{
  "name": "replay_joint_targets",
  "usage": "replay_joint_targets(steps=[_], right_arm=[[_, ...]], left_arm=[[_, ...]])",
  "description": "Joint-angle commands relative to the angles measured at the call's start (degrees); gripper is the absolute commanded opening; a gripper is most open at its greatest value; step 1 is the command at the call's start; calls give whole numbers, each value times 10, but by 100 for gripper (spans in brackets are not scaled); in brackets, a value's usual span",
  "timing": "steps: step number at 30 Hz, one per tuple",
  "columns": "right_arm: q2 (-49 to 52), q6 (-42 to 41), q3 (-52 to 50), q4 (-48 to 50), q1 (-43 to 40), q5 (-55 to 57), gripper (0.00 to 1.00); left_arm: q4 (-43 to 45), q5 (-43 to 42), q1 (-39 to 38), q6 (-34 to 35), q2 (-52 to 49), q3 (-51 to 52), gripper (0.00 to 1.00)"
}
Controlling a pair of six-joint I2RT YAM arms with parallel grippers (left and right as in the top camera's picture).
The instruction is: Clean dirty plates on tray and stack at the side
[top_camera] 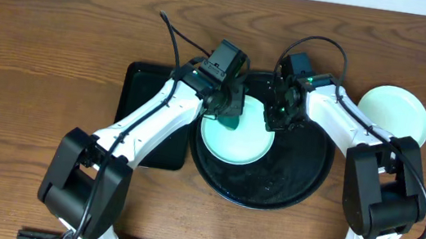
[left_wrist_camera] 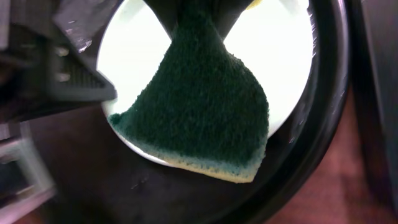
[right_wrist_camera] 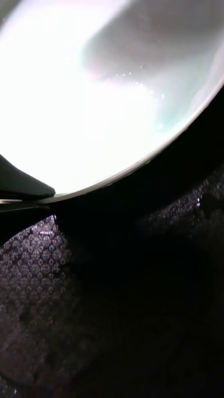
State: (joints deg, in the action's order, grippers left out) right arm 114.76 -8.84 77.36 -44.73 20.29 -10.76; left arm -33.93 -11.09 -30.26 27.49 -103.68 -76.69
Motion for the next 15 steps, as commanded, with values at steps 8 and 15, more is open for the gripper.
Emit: replay_joint_targets(steps=[8,15], right_arm=[[9,-1,-2,1,12,-75,1],[9,-1,-2,1,12,-75,1]], left_arm=[[-19,22,3,-8,-12,-8,7],[-26,32,3,-8,-35,-7,8]])
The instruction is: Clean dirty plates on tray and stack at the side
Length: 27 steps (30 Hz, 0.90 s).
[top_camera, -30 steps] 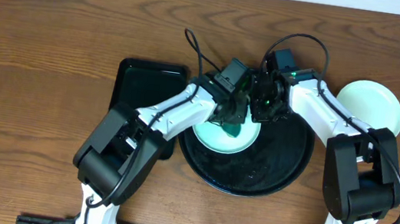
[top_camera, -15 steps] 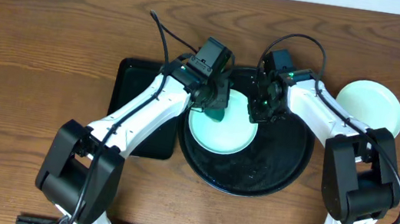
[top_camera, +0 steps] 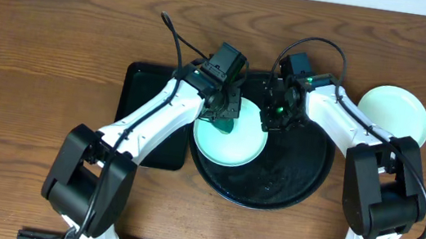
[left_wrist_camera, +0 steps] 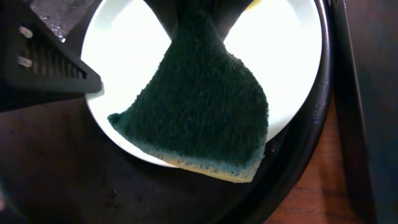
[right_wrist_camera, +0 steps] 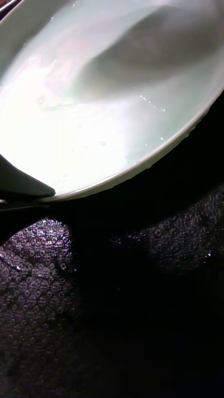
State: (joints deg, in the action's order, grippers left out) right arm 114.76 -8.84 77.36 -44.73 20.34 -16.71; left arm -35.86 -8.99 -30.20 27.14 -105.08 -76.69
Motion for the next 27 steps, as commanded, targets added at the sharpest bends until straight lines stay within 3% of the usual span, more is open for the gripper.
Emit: replay_joint_targets(steps=[1,17,23,27], right_arm=[[9,-1,-2,0,11,-15,1],[9,-1,-2,2,11,44,1],[9,-1,-2,4,11,45,1],[9,-1,-2,4,11,44,1]], left_arm=[[-8,11,2,-4,-24,-7,7],[-25,3,11,33,-52,-8,8],[-29,-162,52,62,-52,-9,8],[-29,-184,73,59,-52,-9,7]])
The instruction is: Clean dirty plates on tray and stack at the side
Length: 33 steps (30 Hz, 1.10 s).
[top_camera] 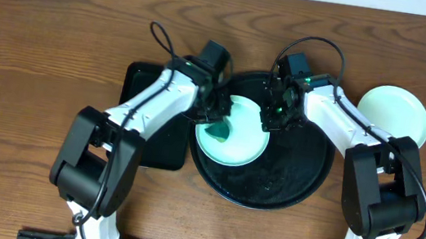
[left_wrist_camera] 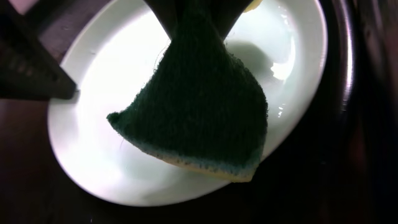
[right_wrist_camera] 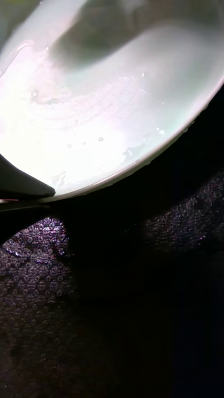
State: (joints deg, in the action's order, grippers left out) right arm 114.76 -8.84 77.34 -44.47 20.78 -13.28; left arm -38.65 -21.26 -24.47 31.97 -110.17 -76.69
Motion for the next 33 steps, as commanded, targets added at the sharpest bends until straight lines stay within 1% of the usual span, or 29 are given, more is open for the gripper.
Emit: replay_joint_targets(steps=[1,4,5,7,10,12,13,17,27,33], right_arm=[[9,-1,-2,2,7,10,1],[9,-1,-2,1,7,10,1],[9,-1,-2,1,7,10,1],[9,-1,-2,1,7,10,1],[9,-1,-2,1,7,10,1],[9,-1,-2,1,7,10,1],[9,-1,-2,1,7,10,1],[9,-1,-2,1,7,10,1],[9,-1,-2,1,7,10,1],[9,-1,-2,1,7,10,1]], left_arm=[[-1,-62,17,6,-1,-9,8],[-1,-59,13,-17,-1,-8,7],[-1,-41,8,-22,-1,-7,7],[-1,27,-4,-20,-1,-5,7],[-3,100,-22,0,-1,-4,7],[-3,120,-33,3,-1,-4,8],[-4,135,-40,15,-1,-4,8],[-4,161,-42,39,-8,-4,7],[-4,158,-43,42,-54,-3,7],[-7,101,-52,41,-75,-3,8]])
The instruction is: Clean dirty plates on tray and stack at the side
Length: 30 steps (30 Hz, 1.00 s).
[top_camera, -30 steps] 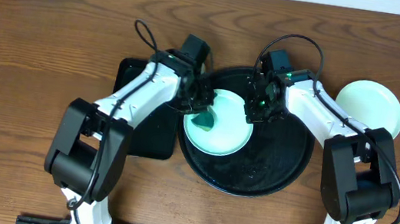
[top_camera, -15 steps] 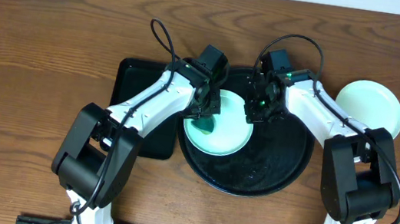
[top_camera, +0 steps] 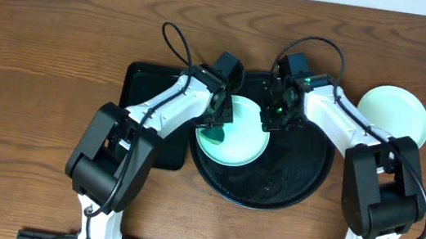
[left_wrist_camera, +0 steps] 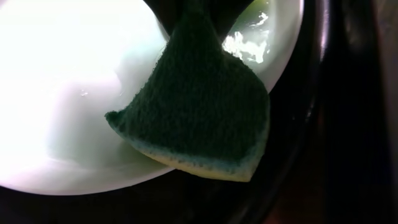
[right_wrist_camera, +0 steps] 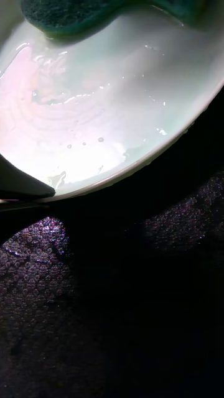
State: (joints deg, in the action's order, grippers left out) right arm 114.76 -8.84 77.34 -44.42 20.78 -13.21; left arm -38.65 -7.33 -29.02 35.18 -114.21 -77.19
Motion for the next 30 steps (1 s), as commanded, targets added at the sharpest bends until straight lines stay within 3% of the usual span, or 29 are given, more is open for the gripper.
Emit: replay_joint_targets(steps=[1,11,19,23,30], right_arm=[[9,-1,-2,1,7,9,1],[9,-1,-2,1,11,9,1],[9,-1,-2,1,14,9,1],[9,-1,-2,1,14,9,1],[9,-1,-2,1,15,9,1]], left_arm=[[-7,-49,-8,9,-34,2,7],[38,-220,-17,5,-34,2,7],[51,-229,-12,-20,-10,-7,8],[43,-171,-8,-21,37,-8,8],[-10,4,-8,-21,106,-8,7]])
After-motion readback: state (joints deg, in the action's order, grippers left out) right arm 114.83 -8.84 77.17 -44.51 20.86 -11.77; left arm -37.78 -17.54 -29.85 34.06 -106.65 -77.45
